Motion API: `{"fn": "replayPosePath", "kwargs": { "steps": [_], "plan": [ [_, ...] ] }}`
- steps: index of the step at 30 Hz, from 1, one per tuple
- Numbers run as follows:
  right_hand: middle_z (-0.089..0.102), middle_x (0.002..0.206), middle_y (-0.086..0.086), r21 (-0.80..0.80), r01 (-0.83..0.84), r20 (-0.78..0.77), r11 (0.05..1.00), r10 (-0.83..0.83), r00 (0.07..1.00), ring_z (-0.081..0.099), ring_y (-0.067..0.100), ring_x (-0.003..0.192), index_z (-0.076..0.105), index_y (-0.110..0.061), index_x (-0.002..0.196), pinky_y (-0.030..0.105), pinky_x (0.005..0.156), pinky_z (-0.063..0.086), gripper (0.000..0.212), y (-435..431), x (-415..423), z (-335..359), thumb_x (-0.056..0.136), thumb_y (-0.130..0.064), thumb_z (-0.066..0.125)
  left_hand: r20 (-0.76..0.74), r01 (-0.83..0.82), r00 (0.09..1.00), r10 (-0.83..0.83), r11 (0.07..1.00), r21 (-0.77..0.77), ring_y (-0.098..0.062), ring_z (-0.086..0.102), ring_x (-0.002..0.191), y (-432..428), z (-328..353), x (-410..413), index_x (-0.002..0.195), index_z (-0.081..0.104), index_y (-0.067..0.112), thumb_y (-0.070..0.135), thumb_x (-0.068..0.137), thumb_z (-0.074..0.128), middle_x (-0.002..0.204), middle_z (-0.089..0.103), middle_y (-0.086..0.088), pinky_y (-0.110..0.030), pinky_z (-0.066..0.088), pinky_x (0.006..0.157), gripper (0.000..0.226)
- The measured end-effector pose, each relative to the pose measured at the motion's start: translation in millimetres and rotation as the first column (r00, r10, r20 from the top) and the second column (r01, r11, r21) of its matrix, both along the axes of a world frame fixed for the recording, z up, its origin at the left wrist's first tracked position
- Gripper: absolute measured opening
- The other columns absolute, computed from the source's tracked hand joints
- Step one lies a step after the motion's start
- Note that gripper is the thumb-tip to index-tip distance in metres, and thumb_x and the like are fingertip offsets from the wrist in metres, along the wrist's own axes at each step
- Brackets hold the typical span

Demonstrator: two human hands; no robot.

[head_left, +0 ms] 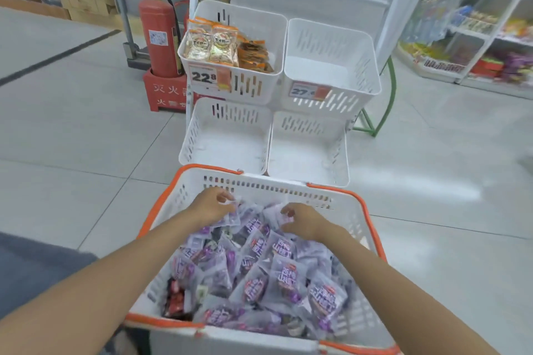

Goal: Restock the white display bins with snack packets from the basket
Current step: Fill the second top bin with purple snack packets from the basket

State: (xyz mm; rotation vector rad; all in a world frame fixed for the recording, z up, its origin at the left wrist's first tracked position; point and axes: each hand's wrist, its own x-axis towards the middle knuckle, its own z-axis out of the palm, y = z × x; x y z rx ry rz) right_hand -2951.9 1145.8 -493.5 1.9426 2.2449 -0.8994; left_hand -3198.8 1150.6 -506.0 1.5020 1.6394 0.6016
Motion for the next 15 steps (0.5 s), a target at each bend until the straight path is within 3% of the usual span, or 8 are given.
{"fn": "replayPosePath", "kwargs": {
  "steps": [2, 4, 8, 10, 12, 14, 15],
  "plan": [
    [0.044, 0.143, 0.01, -0.01, -0.056, 0.1, 0.998, 0.057, 0.993, 0.043, 0.031, 0.13, 0.056, -0.019, 0.134, 0.038, 0.108, 0.036, 0.055, -11.5, 9.4, -24.0, 0.086, -0.043, 0.067, 0.005, -0.009, 1.0, 0.009, 0.999, -0.043, -0.021, 0.058, 0.111, -5.4, -13.3, 1.0, 0.103, 0.067, 0.015, 0.016, 0.087, 0.071, 0.116, 0.062, -0.005, -0.035, 0.048, 0.095, 0.016],
    [0.029, 0.152, 0.008, 0.009, -0.132, 0.22, 0.991, 0.127, 0.967, 0.031, 0.033, 0.136, 0.055, -0.033, 0.135, 0.044, 0.114, 0.026, 0.053, -19.1, 9.4, -44.0, 0.086, -0.054, 0.061, 0.016, 0.023, 1.0, -0.022, 0.997, -0.071, -0.021, 0.059, 0.109, -8.6, -20.0, 7.5, 0.104, 0.067, 0.014, 0.013, 0.088, 0.069, 0.116, 0.062, -0.006, -0.031, 0.047, 0.088, 0.016],
    [0.047, 0.129, 0.006, 0.076, -0.151, 0.223, 0.986, 0.13, 0.966, 0.035, 0.029, 0.125, 0.062, -0.027, 0.111, 0.043, 0.106, 0.023, 0.028, -17.1, -1.1, -56.3, 0.087, -0.041, 0.062, 0.038, 0.089, 0.996, -0.085, 0.991, -0.097, -0.02, 0.059, 0.108, -10.4, -19.5, 30.8, 0.109, 0.065, 0.015, 0.013, 0.091, 0.066, 0.117, 0.062, -0.006, -0.028, 0.047, 0.086, 0.019],
    [0.055, 0.113, 0.006, 0.055, -0.155, 0.16, 0.986, 0.144, 0.977, 0.042, 0.026, 0.114, 0.052, -0.023, 0.105, 0.04, 0.1, 0.026, 0.026, -17.2, -2.3, -57.1, 0.086, -0.035, 0.065, 0.049, 0.104, 0.994, -0.098, 0.986, -0.128, -0.018, 0.058, 0.108, -10.6, -17.5, 43.0, 0.112, 0.063, 0.015, 0.011, 0.091, 0.066, 0.12, 0.061, -0.006, -0.029, 0.048, 0.087, 0.022],
    [0.057, 0.102, 0.004, 0.066, -0.119, 0.038, 0.991, 0.117, 0.992, 0.048, 0.023, 0.099, 0.044, -0.023, 0.098, 0.035, 0.089, 0.031, 0.028, -17.0, -1.7, -52.0, 0.084, -0.028, 0.068, 0.082, 0.15, 0.987, -0.138, 0.975, -0.161, -0.018, 0.057, 0.112, -11.6, -14.5, 55.1, 0.124, 0.058, 0.015, 0.011, 0.087, 0.07, 0.128, 0.058, -0.005, -0.031, 0.048, 0.092, 0.039],
    [0.055, 0.093, 0.0, 0.075, 0.022, -0.244, 0.997, -0.003, 0.97, 0.051, 0.02, 0.087, 0.046, -0.02, 0.096, 0.032, 0.077, 0.037, 0.03, -12.3, 2.6, -37.4, 0.082, -0.019, 0.073, 0.159, 0.226, 0.968, -0.194, 0.95, -0.216, -0.019, 0.053, 0.121, -12.9, -12.2, 66.0, 0.137, 0.048, 0.016, 0.018, 0.081, 0.079, 0.133, 0.052, 0.001, -0.028, 0.045, 0.094, 0.064],
    [0.056, 0.091, -0.001, 0.056, 0.1, -0.406, 0.993, -0.069, 0.911, 0.053, 0.017, 0.083, 0.049, -0.017, 0.097, 0.028, 0.073, 0.04, 0.029, -9.5, 5.9, -26.8, 0.082, -0.015, 0.074, 0.194, 0.26, 0.957, -0.216, 0.934, -0.244, -0.02, 0.053, 0.124, -13.4, -10.0, 70.9, 0.137, 0.048, 0.016, 0.021, 0.079, 0.081, 0.13, 0.052, 0.004, -0.025, 0.045, 0.092, 0.067]
  ]
}}
